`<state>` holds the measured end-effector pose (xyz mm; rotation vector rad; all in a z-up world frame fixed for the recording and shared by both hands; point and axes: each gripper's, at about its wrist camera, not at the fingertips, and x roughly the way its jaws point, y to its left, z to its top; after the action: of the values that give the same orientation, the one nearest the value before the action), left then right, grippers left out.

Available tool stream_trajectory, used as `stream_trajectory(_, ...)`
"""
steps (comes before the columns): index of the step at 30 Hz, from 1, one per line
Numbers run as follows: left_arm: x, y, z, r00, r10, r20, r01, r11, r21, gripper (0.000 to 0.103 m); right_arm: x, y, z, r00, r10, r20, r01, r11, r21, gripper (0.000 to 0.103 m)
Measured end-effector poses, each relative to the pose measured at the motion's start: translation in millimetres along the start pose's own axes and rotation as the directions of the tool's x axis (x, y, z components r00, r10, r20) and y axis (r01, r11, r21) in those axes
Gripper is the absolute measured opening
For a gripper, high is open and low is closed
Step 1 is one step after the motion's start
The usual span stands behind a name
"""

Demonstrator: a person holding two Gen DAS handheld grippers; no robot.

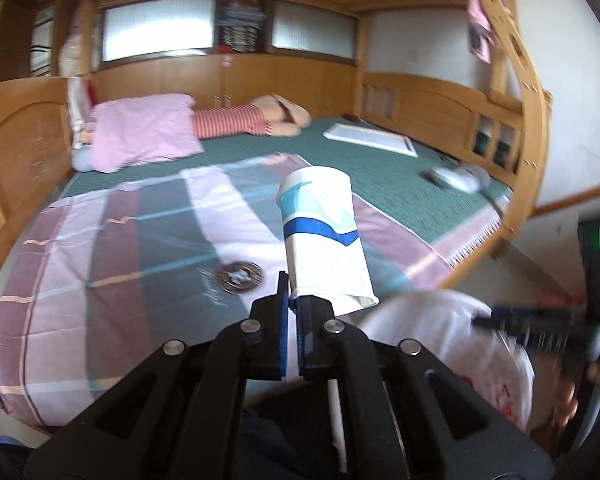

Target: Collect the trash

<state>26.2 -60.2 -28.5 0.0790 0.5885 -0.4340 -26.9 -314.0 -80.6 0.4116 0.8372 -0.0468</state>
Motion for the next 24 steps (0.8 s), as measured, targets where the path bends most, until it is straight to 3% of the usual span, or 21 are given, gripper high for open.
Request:
stream_trajectory(3,9,-28,-11,0.995,-0.076,-0.057,0.078,0.997,0.028,0.004,-21,-13,13,0.996,0.018,0.093,-0.025,0.997,0.078,0.065)
stream_trajectory(6,22,-54,-28,0.977,-0.164,-0.138,0.174,0.983,0.066,0.004,-40,-18,19,0.986,0.009,0.165,-0.023,0.997,0.080,0.067)
stream_trajectory(10,37,-88,-48,0.947,-0.216,-0.236,0.253,0.957,0.139,0.005,-53,-22,17,0.982,0.003,0.189,-0.012,0.999,0.047,0.072)
stream_trajectory(12,38,-94,-52,0.950,-0.203,-0.236,0.245,0.956,0.162,0.017,-56,-20,14,0.981,-0.003,0.194,-0.003,1.000,0.029,0.074)
stream_trajectory(13,37,-96,-52,0.955,-0.193,-0.227,0.234,0.958,0.168,0.041,-57,-19,13,0.980,-0.006,0.198,0.002,1.000,0.020,0.075)
stream_trajectory(14,34,-95,-50,0.962,-0.176,-0.209,0.212,0.963,0.167,0.063,-59,-17,11,0.979,-0.008,0.202,0.007,1.000,0.007,0.076)
stream_trajectory(16,29,-90,-46,0.974,-0.142,-0.176,0.169,0.974,0.152,0.075,-61,-9,9,0.975,-0.020,0.220,0.028,0.999,-0.032,0.080)
stream_trajectory(18,21,-81,-38,0.988,-0.059,-0.140,0.078,0.988,0.133,0.087,-62,2,7,0.970,-0.042,0.240,0.063,0.995,-0.082,0.088)
stream_trajectory(19,15,-75,-33,0.993,0.017,-0.114,-0.004,0.993,0.117,0.094,-63,9,5,0.965,-0.060,0.256,0.093,0.989,-0.118,0.090)
stream_trajectory(21,6,-64,-21,0.987,0.146,-0.069,-0.140,0.987,0.084,0.099,-62,22,0,0.955,-0.089,0.284,0.145,0.973,-0.182,0.096)
stream_trajectory(24,-10,-50,-9,0.960,0.279,-0.014,-0.278,0.960,0.035,0.099,-58,41,-9,0.942,-0.108,0.317,0.203,0.936,-0.286,0.100)
